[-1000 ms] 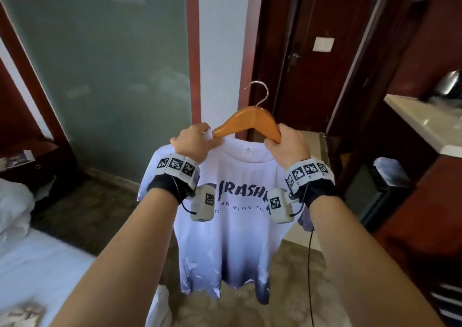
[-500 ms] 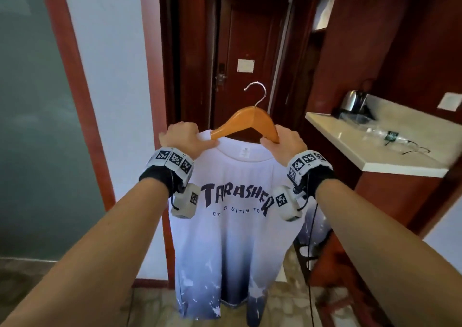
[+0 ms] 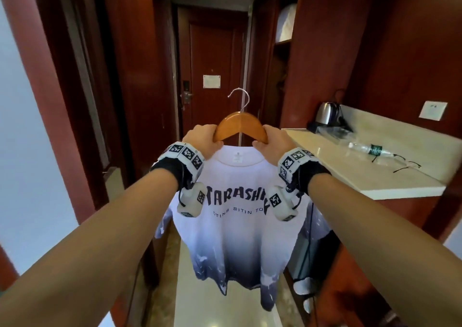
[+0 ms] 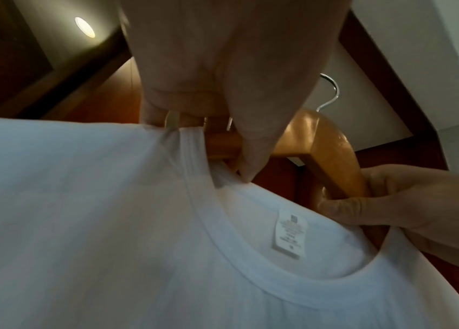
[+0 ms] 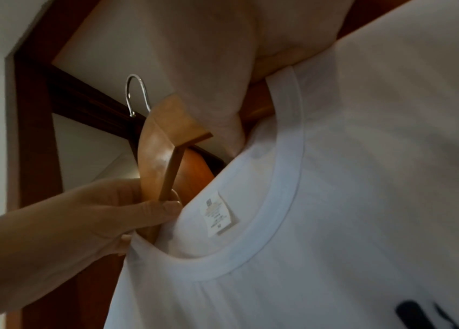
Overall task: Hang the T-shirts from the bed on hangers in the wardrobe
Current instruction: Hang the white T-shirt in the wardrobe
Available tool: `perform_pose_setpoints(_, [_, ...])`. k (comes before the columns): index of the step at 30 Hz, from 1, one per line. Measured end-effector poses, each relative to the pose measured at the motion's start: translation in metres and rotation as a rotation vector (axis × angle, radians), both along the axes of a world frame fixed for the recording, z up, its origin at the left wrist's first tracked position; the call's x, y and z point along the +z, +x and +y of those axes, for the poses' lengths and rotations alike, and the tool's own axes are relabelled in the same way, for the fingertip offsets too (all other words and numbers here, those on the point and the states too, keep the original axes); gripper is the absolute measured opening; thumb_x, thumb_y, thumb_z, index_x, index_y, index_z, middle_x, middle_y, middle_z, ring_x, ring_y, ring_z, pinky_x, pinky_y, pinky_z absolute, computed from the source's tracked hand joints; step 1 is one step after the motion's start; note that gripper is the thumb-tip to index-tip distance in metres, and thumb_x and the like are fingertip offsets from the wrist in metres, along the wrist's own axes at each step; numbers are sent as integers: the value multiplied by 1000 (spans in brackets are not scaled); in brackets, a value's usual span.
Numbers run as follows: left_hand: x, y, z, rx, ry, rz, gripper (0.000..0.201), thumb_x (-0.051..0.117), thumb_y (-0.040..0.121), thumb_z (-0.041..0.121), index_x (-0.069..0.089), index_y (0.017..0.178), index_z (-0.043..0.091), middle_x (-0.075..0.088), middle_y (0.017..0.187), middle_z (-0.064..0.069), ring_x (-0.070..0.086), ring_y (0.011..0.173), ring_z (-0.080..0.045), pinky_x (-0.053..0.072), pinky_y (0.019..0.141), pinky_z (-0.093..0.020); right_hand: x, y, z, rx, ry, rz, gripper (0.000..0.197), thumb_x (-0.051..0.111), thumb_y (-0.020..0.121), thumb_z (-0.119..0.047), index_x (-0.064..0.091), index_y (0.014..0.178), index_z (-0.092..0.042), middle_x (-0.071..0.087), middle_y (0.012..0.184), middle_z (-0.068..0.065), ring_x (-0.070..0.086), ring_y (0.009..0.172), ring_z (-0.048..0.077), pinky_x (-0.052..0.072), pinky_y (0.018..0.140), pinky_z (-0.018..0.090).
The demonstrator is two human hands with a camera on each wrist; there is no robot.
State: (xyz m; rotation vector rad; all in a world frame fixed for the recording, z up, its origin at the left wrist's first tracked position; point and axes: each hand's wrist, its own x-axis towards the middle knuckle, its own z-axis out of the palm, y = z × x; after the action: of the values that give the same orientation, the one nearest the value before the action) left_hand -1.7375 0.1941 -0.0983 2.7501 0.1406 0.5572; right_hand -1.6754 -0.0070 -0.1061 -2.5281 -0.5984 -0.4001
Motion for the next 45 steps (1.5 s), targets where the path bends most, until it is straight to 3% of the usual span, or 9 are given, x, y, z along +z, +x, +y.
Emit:
perform_pose_setpoints(6, [14, 131, -3, -38, 11, -41, 9, 63, 91, 19, 54, 89, 20, 58, 80, 2, 60, 78, -23, 40, 69, -32, 13, 128, -4, -1, -1, -36, 14, 60, 93, -29, 47, 92, -29, 57, 81, -4, 63, 81, 26, 51, 73, 36])
perform_pose_setpoints(10, [37, 216, -9, -22, 3, -66, 18, 62, 82, 8, 53, 92, 21, 61, 82, -1, 63, 80, -27, 46, 68, -35, 36, 212, -1, 56, -15, -43, 19, 64, 90, -26, 46, 97, -27, 58, 85, -2, 64, 85, 28, 51, 76, 37])
perform_pose_setpoints(14, [53, 291, -6, 7, -9, -119, 24, 67, 81, 17, 47, 94, 20, 57, 81, -1, 58, 73, -25, 43, 66, -35, 54, 286, 12, 111, -25, -79, 29, 63, 88, -22, 41, 105, -29, 60, 90, 3, 64, 83, 30, 54, 75, 40])
perform_pose_setpoints(18, [57, 362, 10, 42, 37, -111, 30, 67, 85, 22, 45, 105, 18, 59, 87, -2, 60, 79, -27, 44, 68, -37, 61, 351, 31, 156, -47, -122, 51, 59, 87, -13, 37, 129, -31, 64, 95, 4, 63, 78, 30, 54, 73, 40])
perform_pose_setpoints(22, [52, 436, 42, 74, 97, -87, 34, 64, 90, 30, 40, 112, 18, 60, 90, -2, 60, 79, -27, 44, 68, -37, 61, 425, 58, 148, -108, -150, 44, 58, 90, -13, 37, 126, -26, 63, 95, 6, 64, 80, 32, 54, 72, 40])
perform_pose_setpoints(29, [56, 590, 100, -12, 63, -55, 43, 66, 91, 21, 42, 125, 15, 60, 100, -7, 61, 91, -29, 47, 78, -40, 56, 567, 113, 81, -165, -105, 40, 57, 97, -19, 30, 127, -21, 60, 100, 8, 63, 84, 31, 53, 75, 42])
perform_pose_setpoints(37, [84, 746, 156, -147, 89, -35, 42, 70, 88, 18, 47, 122, 15, 59, 102, -7, 58, 91, -28, 46, 78, -38, 77, 712, 164, -15, -193, -77, 40, 58, 96, -19, 32, 126, -19, 59, 92, 7, 63, 81, 32, 51, 71, 41])
perform_pose_setpoints(41, [90, 816, 169, -195, 109, -42, 30, 68, 89, 23, 42, 105, 22, 58, 96, -4, 58, 85, -26, 41, 70, -36, 83, 778, 172, -70, -223, -97, 41, 60, 95, -21, 33, 125, -19, 57, 88, 3, 63, 79, 29, 51, 69, 40])
perform_pose_setpoints(45, [89, 895, 175, -220, 130, -13, 34, 70, 87, 27, 41, 104, 27, 56, 93, 0, 58, 85, -25, 43, 72, -37, 81, 853, 177, -122, -249, -106, 43, 61, 95, -23, 33, 128, -20, 60, 95, 6, 64, 81, 30, 55, 75, 43])
